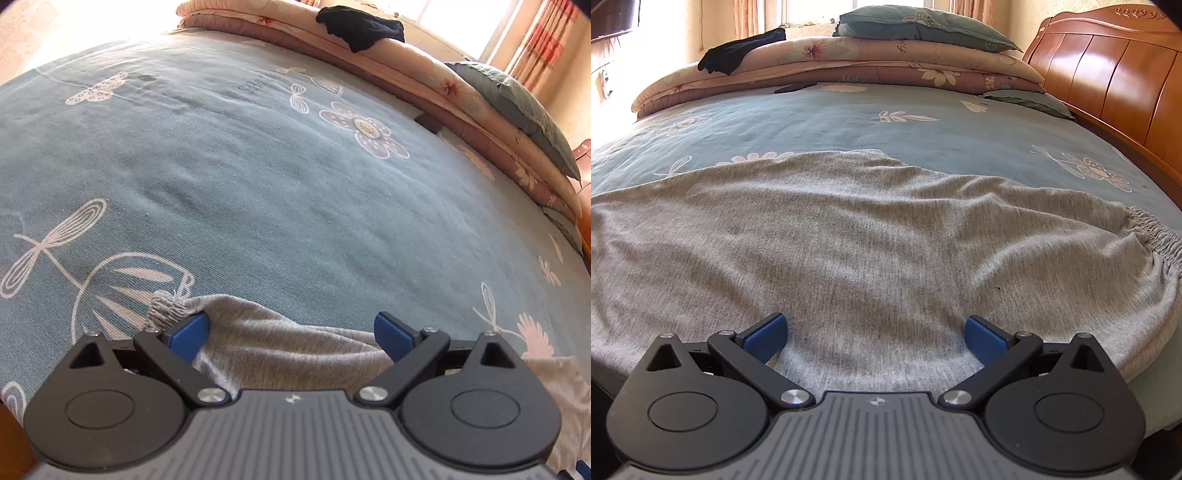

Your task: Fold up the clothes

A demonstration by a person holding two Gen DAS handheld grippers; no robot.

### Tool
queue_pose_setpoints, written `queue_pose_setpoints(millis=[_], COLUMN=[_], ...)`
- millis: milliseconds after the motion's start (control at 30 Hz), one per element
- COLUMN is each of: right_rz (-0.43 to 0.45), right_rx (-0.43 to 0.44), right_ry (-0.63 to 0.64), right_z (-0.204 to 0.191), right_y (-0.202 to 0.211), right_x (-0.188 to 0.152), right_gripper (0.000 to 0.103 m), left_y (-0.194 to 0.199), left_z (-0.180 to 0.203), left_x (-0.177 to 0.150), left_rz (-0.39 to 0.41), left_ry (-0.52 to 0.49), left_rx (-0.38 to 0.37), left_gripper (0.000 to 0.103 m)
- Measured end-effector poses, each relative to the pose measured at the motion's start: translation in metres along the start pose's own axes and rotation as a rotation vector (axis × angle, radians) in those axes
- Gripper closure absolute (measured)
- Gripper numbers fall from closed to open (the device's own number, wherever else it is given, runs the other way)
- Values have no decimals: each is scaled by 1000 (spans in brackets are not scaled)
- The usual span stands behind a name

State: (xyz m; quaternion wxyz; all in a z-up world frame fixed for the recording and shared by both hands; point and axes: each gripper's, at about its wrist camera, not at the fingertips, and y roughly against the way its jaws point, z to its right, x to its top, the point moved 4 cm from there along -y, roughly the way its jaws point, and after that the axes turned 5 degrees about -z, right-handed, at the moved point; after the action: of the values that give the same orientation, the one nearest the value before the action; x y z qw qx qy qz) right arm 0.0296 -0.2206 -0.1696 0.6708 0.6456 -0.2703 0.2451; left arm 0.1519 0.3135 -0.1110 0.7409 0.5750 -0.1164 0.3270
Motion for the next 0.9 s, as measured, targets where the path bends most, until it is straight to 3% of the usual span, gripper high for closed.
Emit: queue_pose_setpoints(millis=[67, 467, 500, 600, 767, 900], right_rz=[7, 35, 35, 36, 36, 36], right_rx=[-4, -12, -13, -12, -11, -5], right_ry=[-2, -8, -8, -9, -10, -2], right_z=[0, -2, -3, -3, -3, -2], right_y=[0, 1, 2, 2, 1, 2], right_x=[-1, -3, -4, -5, -4, -5], right_gripper=[0, 0, 0, 0, 0, 0], left_y=[14, 45, 50, 62, 49, 33], left_z=[2, -18, -15, 7, 46, 49], left_x=[-8, -88, -87, -83, -95, -106], left_rz=[13, -81, -69, -40, -67, -114], left_ry=[-22, -23, -25, -98, -216, -258], left_rx=[-26, -18, -6, -64, -113, 2], left_gripper=[5, 5, 5, 5, 4, 4])
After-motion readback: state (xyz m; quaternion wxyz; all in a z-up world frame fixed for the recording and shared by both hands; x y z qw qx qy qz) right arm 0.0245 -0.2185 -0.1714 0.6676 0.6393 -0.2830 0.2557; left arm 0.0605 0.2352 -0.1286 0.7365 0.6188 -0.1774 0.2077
